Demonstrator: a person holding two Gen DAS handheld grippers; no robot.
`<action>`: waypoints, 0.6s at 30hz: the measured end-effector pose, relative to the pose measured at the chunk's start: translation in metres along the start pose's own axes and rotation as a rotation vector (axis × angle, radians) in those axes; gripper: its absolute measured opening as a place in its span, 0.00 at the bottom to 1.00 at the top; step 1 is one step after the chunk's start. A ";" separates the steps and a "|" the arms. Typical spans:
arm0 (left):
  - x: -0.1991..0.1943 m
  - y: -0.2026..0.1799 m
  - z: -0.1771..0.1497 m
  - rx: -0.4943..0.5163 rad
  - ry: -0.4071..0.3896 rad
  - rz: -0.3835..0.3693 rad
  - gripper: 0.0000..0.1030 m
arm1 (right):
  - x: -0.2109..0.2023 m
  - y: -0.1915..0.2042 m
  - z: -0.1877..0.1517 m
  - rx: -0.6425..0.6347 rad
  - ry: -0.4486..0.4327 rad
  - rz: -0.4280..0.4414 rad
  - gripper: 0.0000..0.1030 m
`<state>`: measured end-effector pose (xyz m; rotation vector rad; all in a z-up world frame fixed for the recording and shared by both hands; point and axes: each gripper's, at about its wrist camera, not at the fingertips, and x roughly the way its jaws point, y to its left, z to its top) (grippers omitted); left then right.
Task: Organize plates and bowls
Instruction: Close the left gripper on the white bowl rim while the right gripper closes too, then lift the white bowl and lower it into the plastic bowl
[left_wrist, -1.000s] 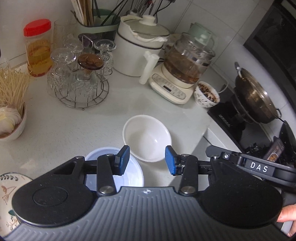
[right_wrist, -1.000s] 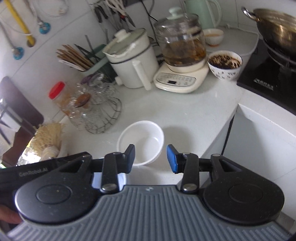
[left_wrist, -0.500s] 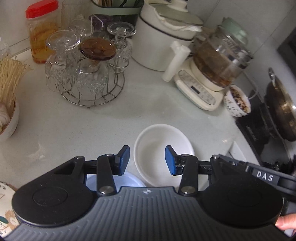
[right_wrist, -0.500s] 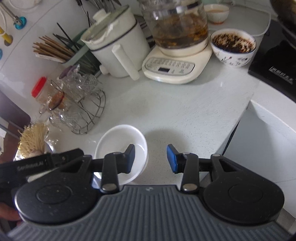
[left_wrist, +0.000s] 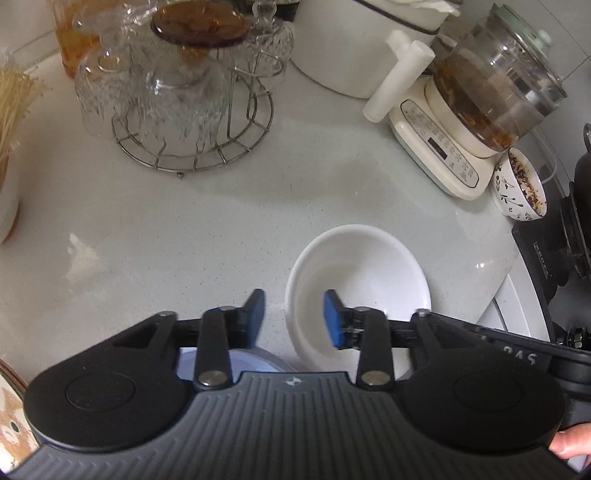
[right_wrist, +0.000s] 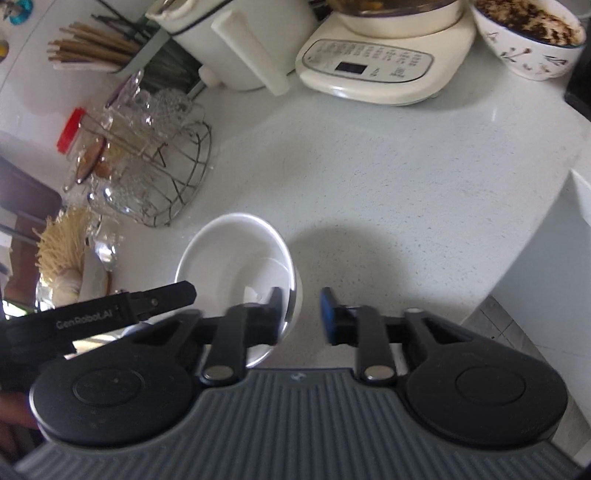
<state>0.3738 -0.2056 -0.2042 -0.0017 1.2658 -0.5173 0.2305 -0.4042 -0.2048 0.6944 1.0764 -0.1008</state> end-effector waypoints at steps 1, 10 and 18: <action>0.002 0.000 0.000 -0.003 0.004 0.006 0.32 | 0.002 -0.001 0.001 0.005 0.007 0.005 0.18; 0.011 -0.001 -0.001 -0.012 0.019 0.003 0.10 | 0.012 0.001 0.006 -0.026 0.040 0.018 0.10; -0.004 -0.005 0.003 -0.003 -0.015 -0.018 0.10 | 0.004 0.006 0.013 -0.049 0.011 0.023 0.10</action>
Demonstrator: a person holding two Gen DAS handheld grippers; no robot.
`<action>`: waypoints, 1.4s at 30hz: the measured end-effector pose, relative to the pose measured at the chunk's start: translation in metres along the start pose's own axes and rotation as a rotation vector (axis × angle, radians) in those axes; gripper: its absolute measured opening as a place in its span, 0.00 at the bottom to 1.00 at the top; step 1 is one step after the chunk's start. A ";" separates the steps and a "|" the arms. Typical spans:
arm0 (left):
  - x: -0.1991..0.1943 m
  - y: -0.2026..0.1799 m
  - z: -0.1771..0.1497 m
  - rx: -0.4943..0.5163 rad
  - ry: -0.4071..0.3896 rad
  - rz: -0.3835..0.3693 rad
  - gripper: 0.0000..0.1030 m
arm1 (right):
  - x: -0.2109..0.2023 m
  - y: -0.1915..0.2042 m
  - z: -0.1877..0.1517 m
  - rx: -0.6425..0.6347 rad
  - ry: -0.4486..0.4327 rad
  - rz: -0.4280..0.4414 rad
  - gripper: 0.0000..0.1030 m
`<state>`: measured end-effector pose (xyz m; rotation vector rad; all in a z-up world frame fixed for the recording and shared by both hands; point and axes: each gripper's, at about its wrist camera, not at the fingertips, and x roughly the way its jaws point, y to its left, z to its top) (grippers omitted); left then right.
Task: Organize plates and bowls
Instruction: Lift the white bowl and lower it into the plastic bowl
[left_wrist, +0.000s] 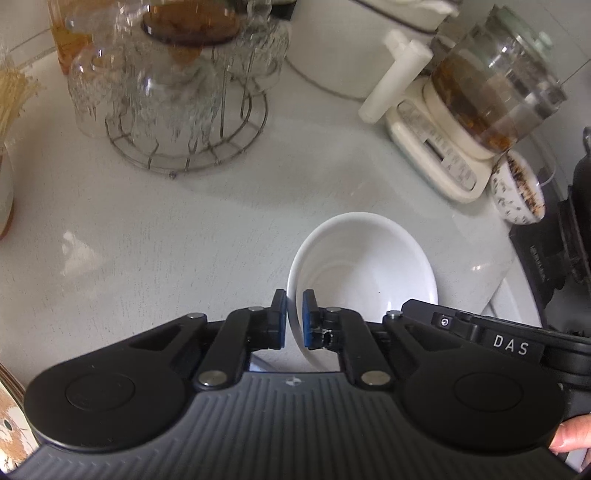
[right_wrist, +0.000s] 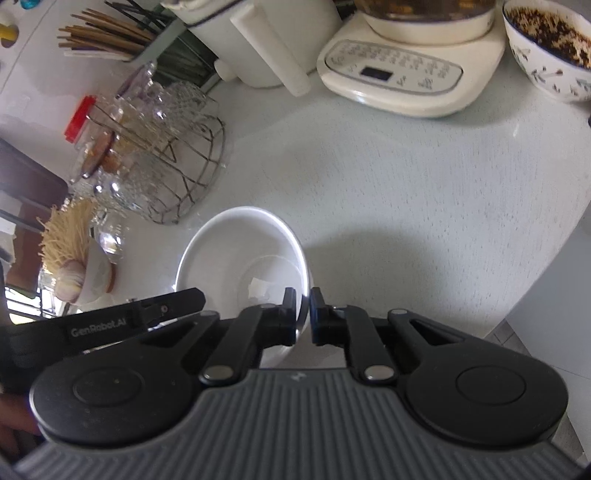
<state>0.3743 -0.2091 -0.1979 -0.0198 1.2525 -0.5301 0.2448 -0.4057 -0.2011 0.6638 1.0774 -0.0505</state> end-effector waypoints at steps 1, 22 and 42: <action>-0.004 -0.001 0.001 0.002 -0.010 -0.004 0.10 | -0.003 0.002 0.002 -0.005 -0.006 0.004 0.10; -0.113 0.031 -0.018 -0.080 -0.235 -0.003 0.10 | -0.052 0.079 0.010 -0.234 -0.098 0.118 0.10; -0.116 0.074 -0.091 -0.268 -0.124 0.087 0.11 | -0.018 0.112 -0.035 -0.410 0.138 0.128 0.12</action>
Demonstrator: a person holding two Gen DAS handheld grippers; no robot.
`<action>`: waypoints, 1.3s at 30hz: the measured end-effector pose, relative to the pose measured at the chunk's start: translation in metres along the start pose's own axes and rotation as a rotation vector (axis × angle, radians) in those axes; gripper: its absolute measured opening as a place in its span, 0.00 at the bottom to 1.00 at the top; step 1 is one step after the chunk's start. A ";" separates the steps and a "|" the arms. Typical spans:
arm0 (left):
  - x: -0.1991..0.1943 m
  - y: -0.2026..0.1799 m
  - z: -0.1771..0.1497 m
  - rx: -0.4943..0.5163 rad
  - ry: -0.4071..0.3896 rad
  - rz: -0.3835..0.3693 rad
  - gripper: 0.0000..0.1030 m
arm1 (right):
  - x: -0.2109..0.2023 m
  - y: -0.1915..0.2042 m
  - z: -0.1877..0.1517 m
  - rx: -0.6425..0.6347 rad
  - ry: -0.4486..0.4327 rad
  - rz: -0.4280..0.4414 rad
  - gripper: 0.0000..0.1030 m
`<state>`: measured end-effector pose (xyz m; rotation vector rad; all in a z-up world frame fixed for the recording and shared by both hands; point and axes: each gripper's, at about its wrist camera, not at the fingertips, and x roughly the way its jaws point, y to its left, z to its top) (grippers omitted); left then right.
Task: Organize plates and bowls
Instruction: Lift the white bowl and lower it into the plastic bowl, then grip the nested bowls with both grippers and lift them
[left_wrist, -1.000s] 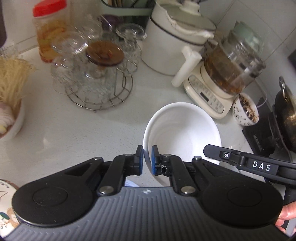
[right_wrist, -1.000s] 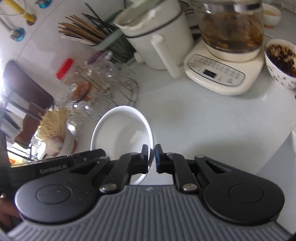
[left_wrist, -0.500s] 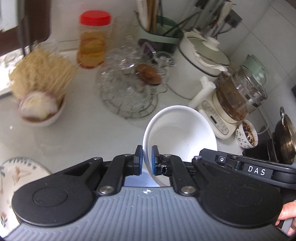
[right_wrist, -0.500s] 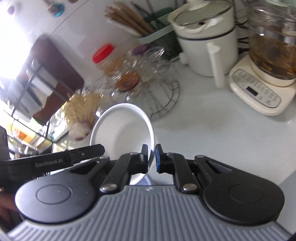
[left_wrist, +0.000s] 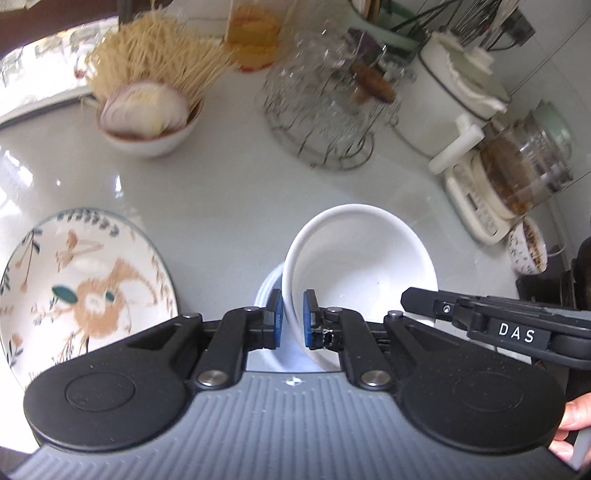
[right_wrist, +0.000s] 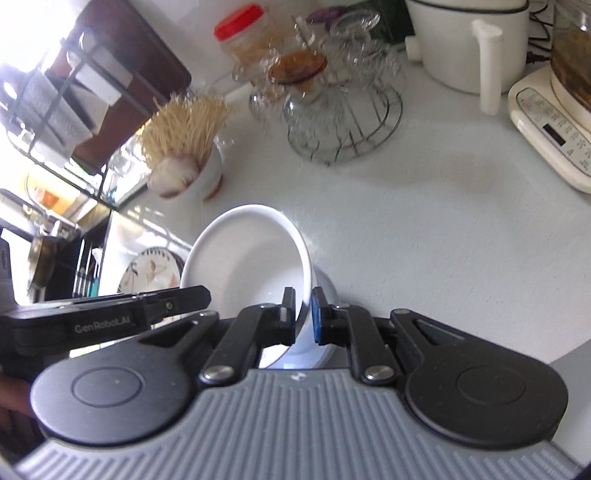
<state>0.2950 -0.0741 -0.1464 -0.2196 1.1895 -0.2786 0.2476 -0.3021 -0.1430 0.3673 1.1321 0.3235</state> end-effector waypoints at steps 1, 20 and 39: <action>0.001 0.001 -0.003 -0.005 0.009 0.002 0.11 | 0.002 0.001 -0.002 -0.009 0.007 -0.004 0.12; 0.016 0.016 -0.020 -0.071 0.051 -0.004 0.39 | 0.016 0.003 -0.003 -0.040 0.081 -0.009 0.15; 0.039 0.029 -0.029 -0.175 0.067 0.017 0.40 | 0.045 -0.030 0.005 0.011 0.141 0.011 0.53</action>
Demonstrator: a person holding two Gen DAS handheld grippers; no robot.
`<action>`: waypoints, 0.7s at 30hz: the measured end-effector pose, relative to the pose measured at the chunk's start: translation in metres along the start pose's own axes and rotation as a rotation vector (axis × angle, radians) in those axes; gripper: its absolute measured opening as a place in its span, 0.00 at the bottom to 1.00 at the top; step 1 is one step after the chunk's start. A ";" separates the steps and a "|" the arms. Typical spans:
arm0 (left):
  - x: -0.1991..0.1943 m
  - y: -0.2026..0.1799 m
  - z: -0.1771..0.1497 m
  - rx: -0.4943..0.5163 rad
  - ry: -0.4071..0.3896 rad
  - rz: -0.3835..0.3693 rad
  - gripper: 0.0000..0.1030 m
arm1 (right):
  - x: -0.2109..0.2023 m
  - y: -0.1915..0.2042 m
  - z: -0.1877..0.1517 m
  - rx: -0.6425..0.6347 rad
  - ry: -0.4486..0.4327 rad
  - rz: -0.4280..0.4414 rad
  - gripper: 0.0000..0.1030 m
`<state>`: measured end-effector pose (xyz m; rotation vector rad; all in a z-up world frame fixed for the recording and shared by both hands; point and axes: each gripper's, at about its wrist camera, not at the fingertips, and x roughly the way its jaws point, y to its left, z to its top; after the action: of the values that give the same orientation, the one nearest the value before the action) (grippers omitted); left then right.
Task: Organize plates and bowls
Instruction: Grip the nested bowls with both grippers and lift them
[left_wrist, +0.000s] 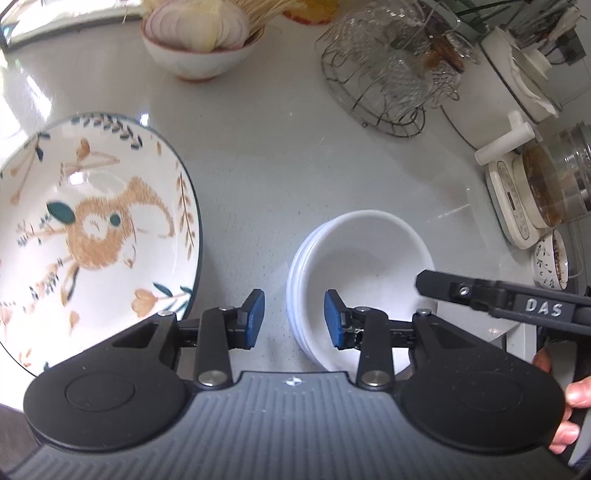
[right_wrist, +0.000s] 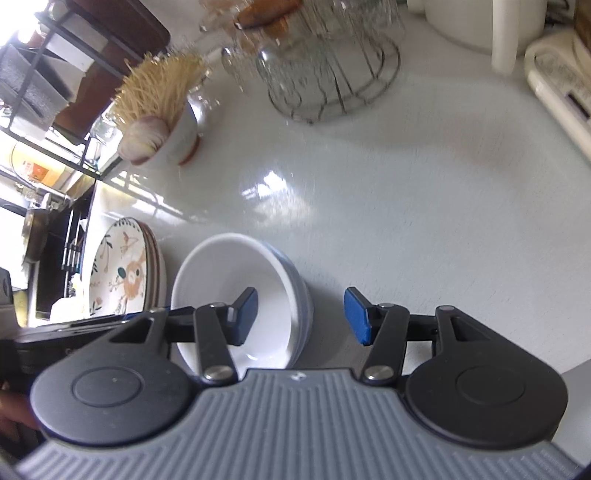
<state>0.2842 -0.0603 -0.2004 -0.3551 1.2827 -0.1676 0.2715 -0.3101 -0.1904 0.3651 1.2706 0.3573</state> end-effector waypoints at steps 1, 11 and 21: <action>0.003 0.001 -0.001 -0.006 0.005 -0.008 0.40 | 0.003 -0.002 -0.002 0.017 0.004 0.002 0.53; 0.013 0.009 -0.015 -0.097 -0.030 -0.007 0.39 | 0.024 -0.005 -0.003 -0.007 0.046 0.040 0.43; 0.016 0.016 -0.032 -0.146 -0.066 -0.010 0.39 | 0.038 -0.003 0.001 -0.069 0.116 0.068 0.24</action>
<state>0.2564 -0.0559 -0.2278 -0.4887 1.2313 -0.0704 0.2823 -0.2959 -0.2236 0.3333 1.3573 0.4845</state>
